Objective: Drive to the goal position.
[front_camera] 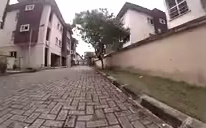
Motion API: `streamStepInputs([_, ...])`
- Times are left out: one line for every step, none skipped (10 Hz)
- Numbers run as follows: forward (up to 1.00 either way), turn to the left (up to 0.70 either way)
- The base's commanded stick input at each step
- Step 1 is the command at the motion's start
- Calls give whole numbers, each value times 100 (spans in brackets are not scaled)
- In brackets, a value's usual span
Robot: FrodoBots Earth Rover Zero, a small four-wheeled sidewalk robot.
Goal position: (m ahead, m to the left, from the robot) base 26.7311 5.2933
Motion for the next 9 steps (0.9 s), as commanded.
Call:
streamStepInputs([50, 0])
streamStepInputs([50, 0])
streamStepInputs([50, 0])
streamStepInputs([50, 0])
streamStepInputs([50, 0])
streamStepInputs([50, 3])
streamStepInputs([50, 18])
streamStepInputs([50, 34])
streamStepInputs([50, 49])
